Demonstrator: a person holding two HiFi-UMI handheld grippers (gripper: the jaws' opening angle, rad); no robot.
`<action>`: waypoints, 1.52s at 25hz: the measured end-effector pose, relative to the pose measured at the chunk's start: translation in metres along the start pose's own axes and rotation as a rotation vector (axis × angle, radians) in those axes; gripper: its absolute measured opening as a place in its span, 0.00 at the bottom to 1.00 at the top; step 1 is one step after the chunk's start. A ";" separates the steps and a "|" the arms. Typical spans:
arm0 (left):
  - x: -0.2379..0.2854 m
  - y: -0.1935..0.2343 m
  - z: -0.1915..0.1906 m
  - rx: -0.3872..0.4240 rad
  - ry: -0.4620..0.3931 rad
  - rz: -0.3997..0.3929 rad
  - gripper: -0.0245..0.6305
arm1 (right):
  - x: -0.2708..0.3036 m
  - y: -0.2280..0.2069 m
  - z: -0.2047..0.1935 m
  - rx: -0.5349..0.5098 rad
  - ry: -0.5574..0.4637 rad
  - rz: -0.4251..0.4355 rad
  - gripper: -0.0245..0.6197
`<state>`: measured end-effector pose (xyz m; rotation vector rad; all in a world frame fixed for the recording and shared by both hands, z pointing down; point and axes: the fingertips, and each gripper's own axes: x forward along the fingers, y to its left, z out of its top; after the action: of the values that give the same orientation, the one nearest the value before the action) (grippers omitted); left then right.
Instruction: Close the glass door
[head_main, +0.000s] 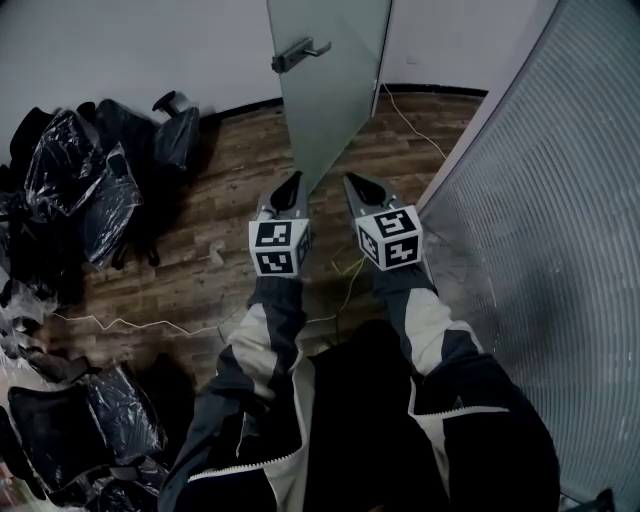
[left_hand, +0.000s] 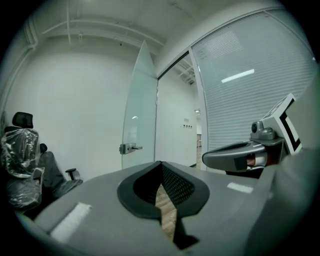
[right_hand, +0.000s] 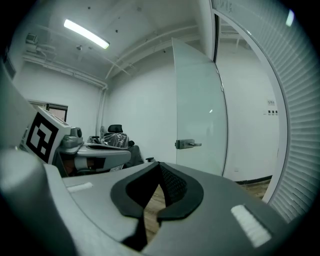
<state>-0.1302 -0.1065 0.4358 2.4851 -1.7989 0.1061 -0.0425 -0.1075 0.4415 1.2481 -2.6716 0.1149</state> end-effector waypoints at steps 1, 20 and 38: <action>0.007 0.002 0.000 0.001 -0.001 -0.006 0.04 | 0.005 -0.005 0.000 0.000 0.001 -0.006 0.05; 0.240 0.063 0.020 0.011 0.056 0.070 0.04 | 0.193 -0.169 0.031 -0.027 0.007 0.121 0.05; 0.295 0.138 0.024 -0.031 0.051 0.094 0.04 | 0.325 -0.196 0.041 -0.350 0.128 0.167 0.26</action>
<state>-0.1689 -0.4311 0.4431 2.3554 -1.8815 0.1435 -0.1018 -0.4843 0.4655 0.8807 -2.5389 -0.2330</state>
